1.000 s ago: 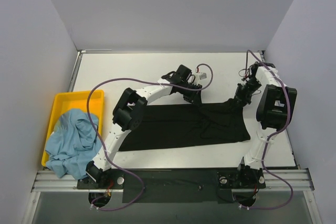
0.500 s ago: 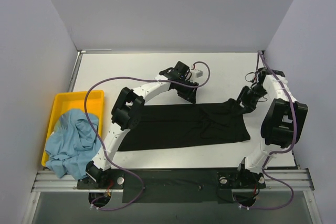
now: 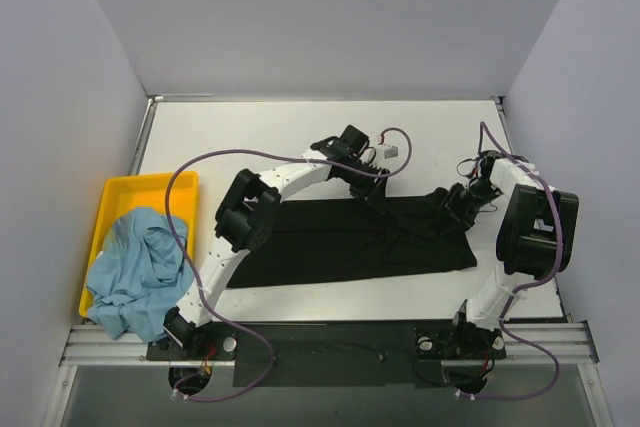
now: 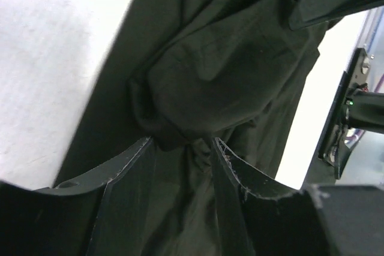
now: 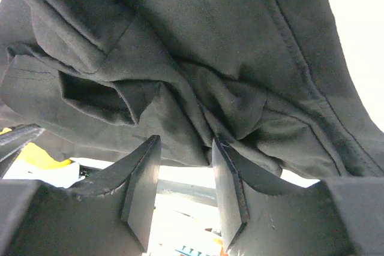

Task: Fold and stack the t-shirts
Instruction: Fold the other side of the tshirt into a rectangle

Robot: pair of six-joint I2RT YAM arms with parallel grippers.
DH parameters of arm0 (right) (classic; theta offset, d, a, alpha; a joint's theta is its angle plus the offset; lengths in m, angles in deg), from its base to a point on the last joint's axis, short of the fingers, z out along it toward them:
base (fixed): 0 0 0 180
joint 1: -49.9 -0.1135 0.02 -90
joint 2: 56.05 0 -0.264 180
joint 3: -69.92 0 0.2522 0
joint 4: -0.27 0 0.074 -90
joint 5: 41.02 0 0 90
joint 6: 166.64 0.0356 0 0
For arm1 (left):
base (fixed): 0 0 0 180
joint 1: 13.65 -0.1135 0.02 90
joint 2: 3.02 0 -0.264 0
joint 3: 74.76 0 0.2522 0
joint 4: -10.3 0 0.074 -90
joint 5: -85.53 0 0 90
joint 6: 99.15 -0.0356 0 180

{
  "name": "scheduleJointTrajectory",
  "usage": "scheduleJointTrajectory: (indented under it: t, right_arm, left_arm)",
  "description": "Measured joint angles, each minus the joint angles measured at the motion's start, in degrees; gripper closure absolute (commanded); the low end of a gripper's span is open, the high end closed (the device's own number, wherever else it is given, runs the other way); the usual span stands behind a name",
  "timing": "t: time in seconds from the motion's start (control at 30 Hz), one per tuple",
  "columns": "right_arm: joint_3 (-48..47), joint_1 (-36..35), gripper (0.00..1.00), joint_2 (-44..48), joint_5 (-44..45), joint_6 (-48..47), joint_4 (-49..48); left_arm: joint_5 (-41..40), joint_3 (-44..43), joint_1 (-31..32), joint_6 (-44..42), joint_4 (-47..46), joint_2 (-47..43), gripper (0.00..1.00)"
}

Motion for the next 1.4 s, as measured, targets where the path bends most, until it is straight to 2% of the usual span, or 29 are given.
scheduleJointTrajectory:
  t: [0.13,0.2,0.23,0.27,0.3,0.4,0.47,0.5,0.67,0.97,1.33,1.4]
  right_arm:
    - [1.0,0.0,0.66,-0.1,-0.2,0.0,-0.9]
    - [1.5,0.0,0.76,-0.3,-0.1,0.0,-1.0]
    - [1.7,0.0,0.88,-0.4,-0.1,-0.1,-1.1]
    - [1.8,0.0,0.93,-0.6,-0.1,-0.2,-1.2]
    - [2.0,0.0,0.99,-0.9,-0.1,-0.2,-1.3]
    - [2.6,0.0,1.00,-1.2,0.0,-0.5,-1.4]
    - [2.8,0.0,1.00,-1.2,0.1,-0.5,-1.4]
    - [2.8,0.1,1.00,-1.2,0.2,-0.5,-1.4]
    - [3.1,0.1,1.00,0.4,0.4,-0.9,-0.8]
    - [6.8,0.1,1.00,10.4,0.3,-1.6,3.0]
    - [10.0,0.1,1.00,7.4,0.9,-2.6,4.3]
    - [10.0,0.1,0.90,6.6,1.6,-2.6,4.2]
  left_arm:
    - [2.3,0.8,0.8,0.4,-0.8,0.0,0.48]
    - [2.8,0.9,1.0,0.5,-1.3,0.0,0.48]
    - [2.9,0.9,1.2,0.6,-1.7,0.0,0.52]
    - [2.9,0.9,1.3,0.7,-2.1,0.0,0.56]
    - [2.8,0.9,1.3,1.1,-2.3,0.0,0.65]
    - [2.8,0.9,1.4,2.0,-2.8,0.0,0.81]
    - [2.7,0.9,1.4,2.2,-3.2,0.0,0.97]
    - [2.6,0.9,1.4,2.3,-3.3,0.0,1.00]
    - [2.9,0.9,1.4,2.2,-3.6,0.0,1.00]
    - [4.1,0.9,1.4,0.9,-3.1,0.0,1.00]
    - [3.1,0.3,2.6,-3.4,3.1,0.2,1.00]
    - [2.0,-1.1,3.1,-5.4,5.6,0.8,0.99]
